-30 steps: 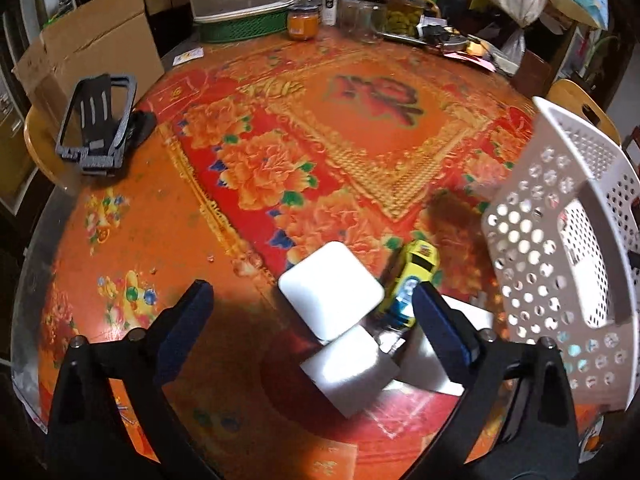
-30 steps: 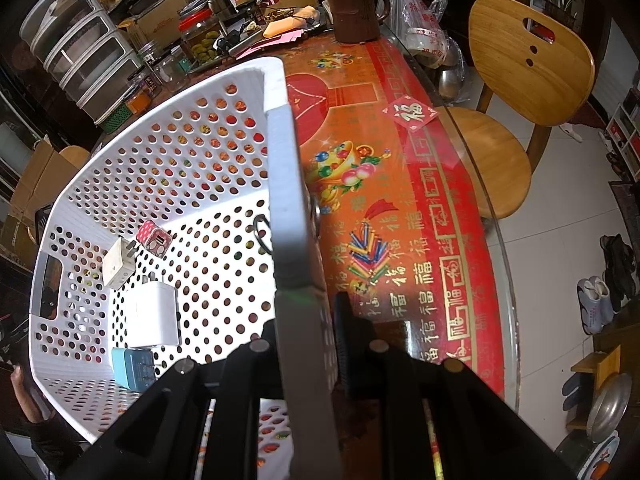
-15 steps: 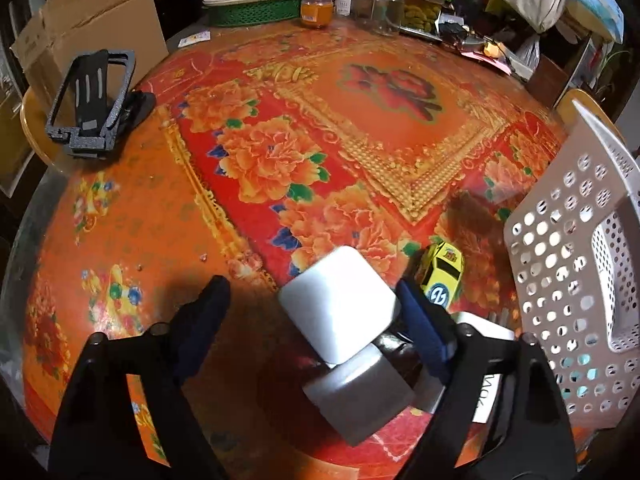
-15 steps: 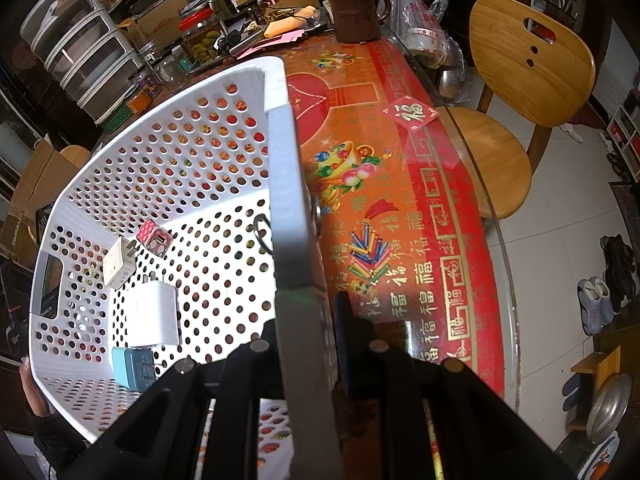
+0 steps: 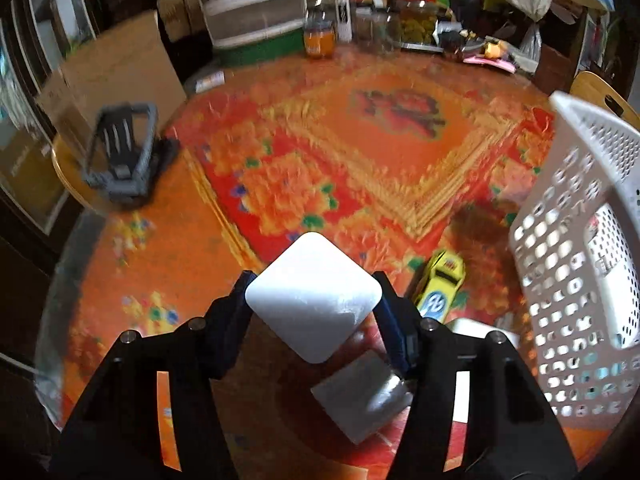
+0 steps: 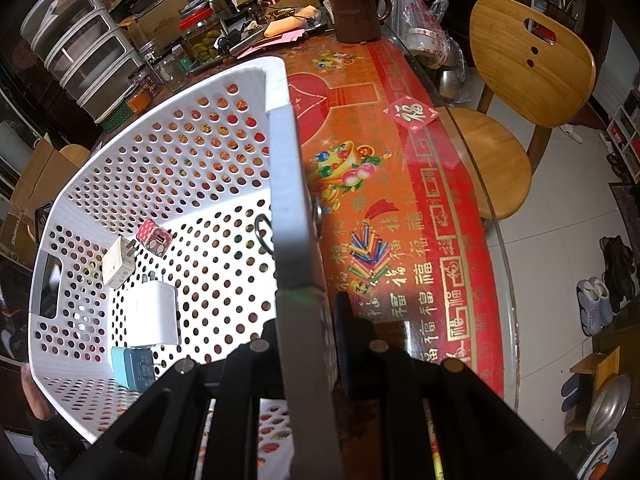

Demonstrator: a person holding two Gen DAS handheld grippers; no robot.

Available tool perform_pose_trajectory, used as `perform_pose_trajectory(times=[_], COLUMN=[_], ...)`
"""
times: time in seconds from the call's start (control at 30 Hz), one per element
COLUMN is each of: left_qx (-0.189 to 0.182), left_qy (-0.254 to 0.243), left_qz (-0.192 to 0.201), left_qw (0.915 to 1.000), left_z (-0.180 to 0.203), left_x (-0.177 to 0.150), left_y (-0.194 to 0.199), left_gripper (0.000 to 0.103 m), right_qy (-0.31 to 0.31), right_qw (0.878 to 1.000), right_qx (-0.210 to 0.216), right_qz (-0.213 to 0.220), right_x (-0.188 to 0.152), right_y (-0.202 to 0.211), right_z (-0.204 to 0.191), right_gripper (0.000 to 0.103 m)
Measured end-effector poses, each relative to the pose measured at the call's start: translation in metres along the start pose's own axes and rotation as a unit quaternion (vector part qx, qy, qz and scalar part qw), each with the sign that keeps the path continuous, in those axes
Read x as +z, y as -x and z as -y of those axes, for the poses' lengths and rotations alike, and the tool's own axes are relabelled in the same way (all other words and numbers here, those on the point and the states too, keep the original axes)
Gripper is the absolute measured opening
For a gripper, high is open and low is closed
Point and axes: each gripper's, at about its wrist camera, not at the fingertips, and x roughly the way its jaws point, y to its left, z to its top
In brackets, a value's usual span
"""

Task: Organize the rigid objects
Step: 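Carry the white square charger over the basket and open the left gripper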

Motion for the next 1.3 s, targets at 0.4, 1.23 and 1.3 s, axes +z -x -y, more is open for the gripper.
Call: perform_pose_trajectory(times=[0.4, 1.23, 1.3], left_qx=[-0.029, -0.072, -0.075], left_qy=[-0.060, -0.164, -0.169], left_qz=[0.084, 0.028, 0.024], left_qw=[0.9942, 0.9834, 0.9824], left_z=[0.062, 0.199, 0.202], left_x=[0.040, 0.015, 0.012], left_y=[0.121, 0.109, 0.104], left_gripper=[0.055, 0.056, 0.056], right_qy=[0.000, 0.001, 0.002], right_qw=[1.000, 1.000, 1.000], right_qx=[0.000, 0.007, 0.006], right_qz=[0.000, 0.000, 0.000], right_x=[0.000, 0.000, 0.000], right_y=[0.001, 0.000, 0.000], right_z=[-0.001, 0.001, 0.001], right_gripper=[0.014, 0.014, 0.014])
